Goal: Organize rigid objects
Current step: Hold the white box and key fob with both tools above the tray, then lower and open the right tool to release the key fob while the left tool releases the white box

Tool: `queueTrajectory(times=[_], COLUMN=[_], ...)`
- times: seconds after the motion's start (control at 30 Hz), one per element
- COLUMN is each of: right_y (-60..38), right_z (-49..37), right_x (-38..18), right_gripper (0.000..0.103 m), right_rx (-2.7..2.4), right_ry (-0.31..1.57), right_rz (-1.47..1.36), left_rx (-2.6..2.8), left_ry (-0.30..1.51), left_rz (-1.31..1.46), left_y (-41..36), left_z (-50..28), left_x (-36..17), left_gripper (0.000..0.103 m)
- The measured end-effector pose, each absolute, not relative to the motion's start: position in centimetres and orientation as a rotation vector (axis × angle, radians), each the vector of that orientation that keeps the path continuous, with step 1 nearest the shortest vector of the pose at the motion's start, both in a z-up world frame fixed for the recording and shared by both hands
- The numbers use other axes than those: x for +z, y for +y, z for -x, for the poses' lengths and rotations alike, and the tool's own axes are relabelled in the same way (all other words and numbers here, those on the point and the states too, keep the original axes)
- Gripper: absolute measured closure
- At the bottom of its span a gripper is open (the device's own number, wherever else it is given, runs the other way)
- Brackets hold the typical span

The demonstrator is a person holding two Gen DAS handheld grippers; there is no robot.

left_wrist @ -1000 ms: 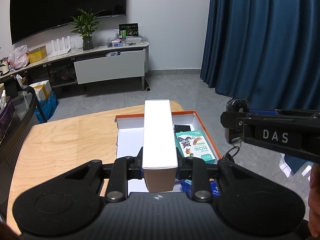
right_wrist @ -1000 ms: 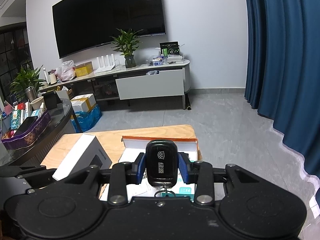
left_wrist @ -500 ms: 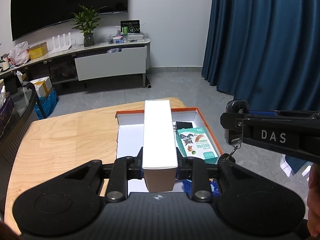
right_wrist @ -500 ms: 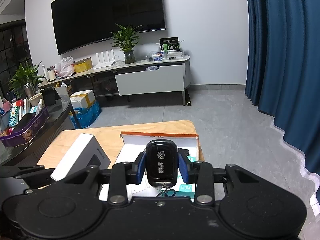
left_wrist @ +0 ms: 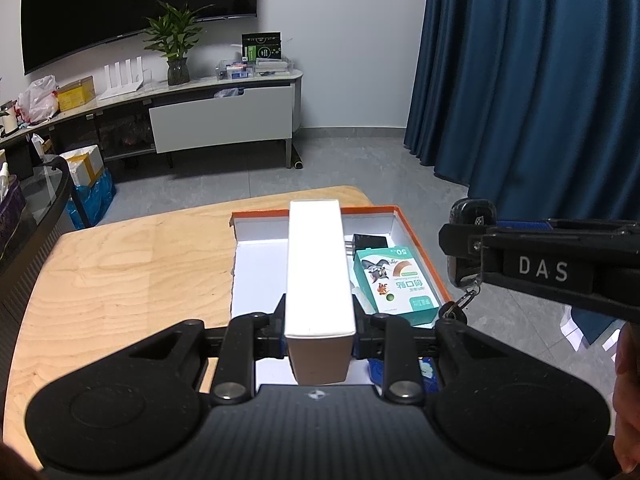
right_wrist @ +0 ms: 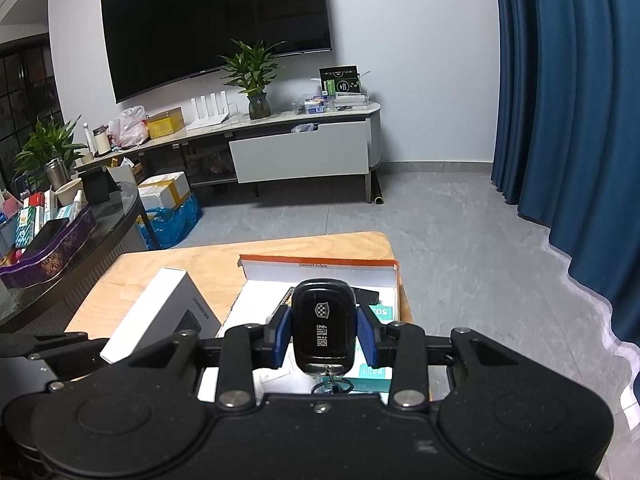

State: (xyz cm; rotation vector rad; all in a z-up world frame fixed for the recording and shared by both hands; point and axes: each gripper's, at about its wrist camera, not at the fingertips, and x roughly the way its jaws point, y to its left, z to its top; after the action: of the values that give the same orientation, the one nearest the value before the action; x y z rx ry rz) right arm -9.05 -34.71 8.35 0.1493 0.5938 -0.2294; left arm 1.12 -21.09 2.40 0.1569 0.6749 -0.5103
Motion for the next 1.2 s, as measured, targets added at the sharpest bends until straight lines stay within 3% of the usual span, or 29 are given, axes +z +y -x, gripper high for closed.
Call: queueTrajectory(times=[1.0,1.07,1.17,1.2], right_y=[-36.6,-36.8,-36.9,-36.9], right_z=[5.4,5.2,5.4,5.6], right_x=[5.7,5.3,4.9,4.9], right_gripper=[0.059,0.057,0.040,0.040], right_rx=[-0.238,-0.239,-0.234,-0.236], right_ry=[0.697,0.720,0.725,0.718], right_rz=[-0.168,-0.174,-0.180,-0.179], left_rx=[-0.569,-0.572,-0.577,-0.579], left_ry=[0.733,0.744,0.760,0.768], left_rz=[-0.165,-0.165,-0.160,-0.157], left_y=[-21.8,-21.8,-21.9,-22.0], left_z=[-2.0,-2.1,-2.3,-2.4], left_x=[0.3,0.0,-0.6,-0.8], left_gripper=[0.075,0.075,0.075,0.075])
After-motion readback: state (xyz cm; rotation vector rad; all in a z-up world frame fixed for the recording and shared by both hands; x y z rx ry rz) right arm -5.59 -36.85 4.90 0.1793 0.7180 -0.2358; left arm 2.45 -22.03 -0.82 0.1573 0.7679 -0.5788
